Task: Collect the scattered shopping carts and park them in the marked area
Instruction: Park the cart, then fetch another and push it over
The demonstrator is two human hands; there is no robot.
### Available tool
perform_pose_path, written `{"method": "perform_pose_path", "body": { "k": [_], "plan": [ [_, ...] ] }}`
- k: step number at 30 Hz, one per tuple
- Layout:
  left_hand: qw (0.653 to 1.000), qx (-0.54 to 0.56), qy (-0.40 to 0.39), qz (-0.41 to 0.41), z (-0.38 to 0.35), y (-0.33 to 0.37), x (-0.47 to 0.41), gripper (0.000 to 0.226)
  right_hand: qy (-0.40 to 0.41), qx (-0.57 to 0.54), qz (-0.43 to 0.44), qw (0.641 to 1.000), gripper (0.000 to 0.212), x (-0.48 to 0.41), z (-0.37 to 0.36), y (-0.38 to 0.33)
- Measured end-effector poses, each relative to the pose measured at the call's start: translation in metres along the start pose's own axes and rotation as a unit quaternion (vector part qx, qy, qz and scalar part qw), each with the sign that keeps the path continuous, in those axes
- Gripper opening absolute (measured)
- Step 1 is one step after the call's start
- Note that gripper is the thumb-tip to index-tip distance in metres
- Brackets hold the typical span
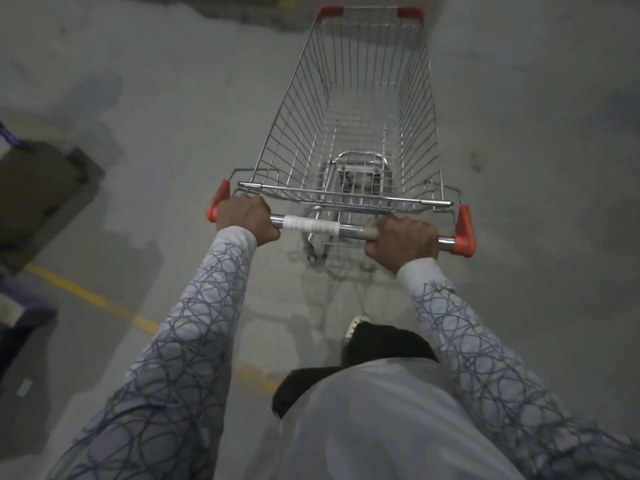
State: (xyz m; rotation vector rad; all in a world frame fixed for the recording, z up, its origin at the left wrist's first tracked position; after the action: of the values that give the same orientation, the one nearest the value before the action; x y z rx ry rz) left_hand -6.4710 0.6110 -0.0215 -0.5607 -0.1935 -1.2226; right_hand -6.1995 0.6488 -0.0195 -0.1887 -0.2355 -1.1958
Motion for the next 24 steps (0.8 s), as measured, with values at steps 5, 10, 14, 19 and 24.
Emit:
{"method": "perform_pose_path", "body": {
  "k": [5, 10, 14, 19, 24],
  "plan": [
    [1.000, -0.005, -0.014, -0.003, 0.030, -0.055, -0.098, 0.029, -0.045, -0.005, 0.008, 0.999, 0.035, -0.088, 0.028, -0.050],
    [0.999, -0.018, 0.001, -0.028, 0.060, -0.105, -0.200, 0.030, -0.054, -0.020, 0.003, 0.998, 0.033, -0.178, 0.052, -0.094],
    [0.998, -0.027, 0.021, -0.048, 0.092, -0.144, -0.288, 0.029, -0.038, -0.025, -0.027, 0.999, 0.031, -0.259, 0.070, -0.127],
    [0.995, -0.033, 0.037, -0.082, 0.139, -0.181, -0.393, 0.034, -0.033, -0.015, -0.083, 0.996, 0.034, -0.356, 0.098, -0.160],
    [0.992, -0.046, 0.039, -0.113, 0.178, -0.204, -0.494, 0.037, -0.037, -0.022, -0.124, 0.991, 0.034, -0.448, 0.124, -0.178]
  ]
}}
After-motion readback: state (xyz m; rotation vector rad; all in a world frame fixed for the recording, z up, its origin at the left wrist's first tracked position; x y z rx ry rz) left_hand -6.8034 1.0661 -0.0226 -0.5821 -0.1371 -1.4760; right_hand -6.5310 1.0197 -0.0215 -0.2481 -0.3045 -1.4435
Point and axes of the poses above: each hand's wrist, its own x-axis away from the middle knuckle, its own z-axis out of the back of the hand, y = z × x, the point moved 7 cm from there along -x, towards the middle knuckle, and after that the axes turned 8 degrees about -y, right-handed, at the moved point
